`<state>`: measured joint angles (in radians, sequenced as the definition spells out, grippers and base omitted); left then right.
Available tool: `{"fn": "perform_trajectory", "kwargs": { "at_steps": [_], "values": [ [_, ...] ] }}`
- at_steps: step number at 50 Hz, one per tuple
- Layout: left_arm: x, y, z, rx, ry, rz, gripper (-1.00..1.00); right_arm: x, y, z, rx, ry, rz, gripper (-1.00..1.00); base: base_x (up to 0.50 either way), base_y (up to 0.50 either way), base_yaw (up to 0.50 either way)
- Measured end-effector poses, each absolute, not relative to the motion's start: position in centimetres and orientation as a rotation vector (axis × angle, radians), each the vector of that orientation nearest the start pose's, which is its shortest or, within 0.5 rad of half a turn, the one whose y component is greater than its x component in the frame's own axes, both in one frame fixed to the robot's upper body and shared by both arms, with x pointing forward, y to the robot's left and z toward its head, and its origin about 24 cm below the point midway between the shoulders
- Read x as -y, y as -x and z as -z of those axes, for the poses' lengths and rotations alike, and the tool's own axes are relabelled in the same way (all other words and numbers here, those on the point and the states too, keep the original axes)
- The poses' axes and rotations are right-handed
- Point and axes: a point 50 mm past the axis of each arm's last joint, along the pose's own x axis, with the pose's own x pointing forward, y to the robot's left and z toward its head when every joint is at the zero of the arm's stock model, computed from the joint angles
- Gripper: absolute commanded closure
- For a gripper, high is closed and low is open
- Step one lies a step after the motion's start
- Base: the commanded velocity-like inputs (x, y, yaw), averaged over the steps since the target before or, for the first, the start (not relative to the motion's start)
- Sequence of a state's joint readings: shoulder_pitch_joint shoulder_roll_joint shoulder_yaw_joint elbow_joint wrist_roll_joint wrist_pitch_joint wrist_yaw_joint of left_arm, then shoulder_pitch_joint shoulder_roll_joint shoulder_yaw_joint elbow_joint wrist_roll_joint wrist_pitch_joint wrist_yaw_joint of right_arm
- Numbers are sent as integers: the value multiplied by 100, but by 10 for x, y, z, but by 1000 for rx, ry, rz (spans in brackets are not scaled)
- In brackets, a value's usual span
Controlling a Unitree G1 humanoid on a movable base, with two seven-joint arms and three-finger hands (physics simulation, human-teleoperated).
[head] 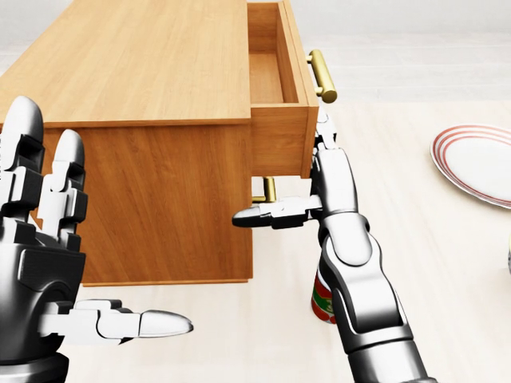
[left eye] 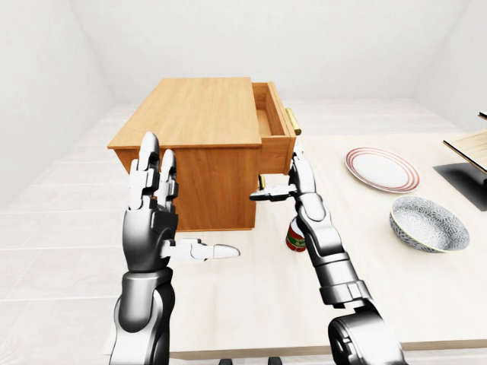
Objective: Close the top drawer of the cabinet.
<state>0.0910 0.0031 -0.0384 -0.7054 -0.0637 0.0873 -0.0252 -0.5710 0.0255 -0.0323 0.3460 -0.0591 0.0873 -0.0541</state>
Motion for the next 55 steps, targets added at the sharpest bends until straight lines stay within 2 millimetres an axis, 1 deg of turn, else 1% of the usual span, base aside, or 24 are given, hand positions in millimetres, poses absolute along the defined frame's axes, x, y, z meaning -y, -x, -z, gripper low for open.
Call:
{"fn": "perform_trajectory", "kwargs": {
  "at_steps": [27, 55],
  "values": [
    [-143, -204, -169, 522, 50, 70, -100, 84, -358, -112, 92, 43, -151, -100, 0, 0, 0],
    [-142, -204, -168, 516, 44, 74, -100, 70, -365, -112, 81, 26, -187, -100, 0, 0, 0]
  ]
}}
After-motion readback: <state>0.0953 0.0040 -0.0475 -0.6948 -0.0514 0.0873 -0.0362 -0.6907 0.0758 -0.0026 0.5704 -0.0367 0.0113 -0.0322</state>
